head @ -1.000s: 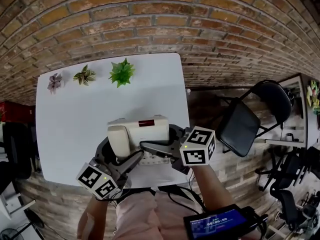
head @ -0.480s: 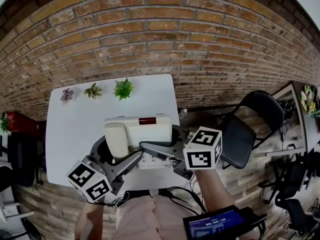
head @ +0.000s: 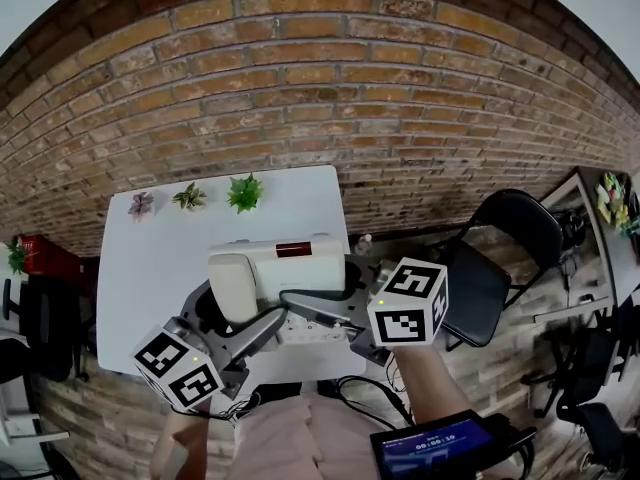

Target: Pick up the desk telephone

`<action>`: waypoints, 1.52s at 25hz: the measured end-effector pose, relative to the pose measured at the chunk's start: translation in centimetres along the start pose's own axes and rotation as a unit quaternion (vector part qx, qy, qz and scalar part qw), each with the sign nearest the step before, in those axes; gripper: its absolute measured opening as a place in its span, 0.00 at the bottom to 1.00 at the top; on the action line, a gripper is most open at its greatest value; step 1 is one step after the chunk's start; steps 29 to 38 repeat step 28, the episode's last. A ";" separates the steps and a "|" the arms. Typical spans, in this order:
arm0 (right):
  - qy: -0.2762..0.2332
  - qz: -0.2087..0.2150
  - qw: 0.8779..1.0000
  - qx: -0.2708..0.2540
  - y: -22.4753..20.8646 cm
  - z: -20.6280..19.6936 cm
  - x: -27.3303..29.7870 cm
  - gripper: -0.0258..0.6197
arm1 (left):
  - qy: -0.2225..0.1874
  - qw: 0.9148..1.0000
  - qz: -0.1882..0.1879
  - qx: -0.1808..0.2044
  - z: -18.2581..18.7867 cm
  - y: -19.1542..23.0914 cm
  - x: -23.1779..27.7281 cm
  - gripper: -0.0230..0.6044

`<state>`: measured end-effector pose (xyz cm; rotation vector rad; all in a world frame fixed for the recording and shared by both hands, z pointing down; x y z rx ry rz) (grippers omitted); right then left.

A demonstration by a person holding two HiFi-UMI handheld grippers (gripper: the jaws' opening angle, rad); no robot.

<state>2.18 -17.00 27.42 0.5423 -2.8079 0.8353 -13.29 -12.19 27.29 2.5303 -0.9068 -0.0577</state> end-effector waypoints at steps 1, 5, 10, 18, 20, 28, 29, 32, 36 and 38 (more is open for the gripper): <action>0.000 0.001 1.000 -0.001 0.1 0.0 -0.1 0.44 | 0.000 1.000 0.001 0.000 0.0 -0.2 0.0 0.70; -0.001 0.006 1.000 -0.011 0.6 0.0 -0.6 0.43 | 0.000 1.000 0.005 0.001 0.1 -0.9 -0.3 0.70; -0.005 0.012 1.000 -0.014 1.2 0.0 -0.8 0.43 | -0.005 1.000 0.008 0.003 0.1 -1.5 -0.6 0.69; -0.007 0.012 1.000 -0.012 1.5 -0.2 -1.0 0.43 | -0.005 1.000 0.007 0.006 0.2 -1.8 -0.8 0.69; -0.008 0.011 1.000 -0.013 1.5 -0.2 -1.0 0.43 | -0.005 1.000 0.007 0.006 0.2 -1.8 -0.8 0.69; -0.010 0.012 1.000 -0.009 1.1 0.0 -1.0 0.43 | -0.002 1.000 0.008 0.004 0.3 -1.5 -0.5 0.69; -0.010 0.012 1.000 -0.009 1.1 0.0 -1.0 0.43 | -0.002 1.000 0.008 0.004 0.3 -1.5 -0.5 0.69; -0.010 0.012 1.000 -0.009 1.1 0.0 -1.0 0.43 | -0.002 1.000 0.008 0.004 0.3 -1.5 -0.5 0.69; -0.010 0.012 1.000 -0.009 1.1 0.0 -1.0 0.43 | -0.002 1.000 0.008 0.004 0.3 -1.5 -0.5 0.69; -0.010 0.012 1.000 -0.009 1.1 0.0 -1.0 0.43 | -0.002 1.000 0.008 0.004 0.3 -1.5 -0.5 0.69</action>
Point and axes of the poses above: the fingertips, and each gripper's own axes: x forward along the fingers, y to its left, z out of its top, the point moved 7 cm from there along -x, backward along the fingers, and after that the axes turned 8 degrees about -z, right-handed, at the moved point
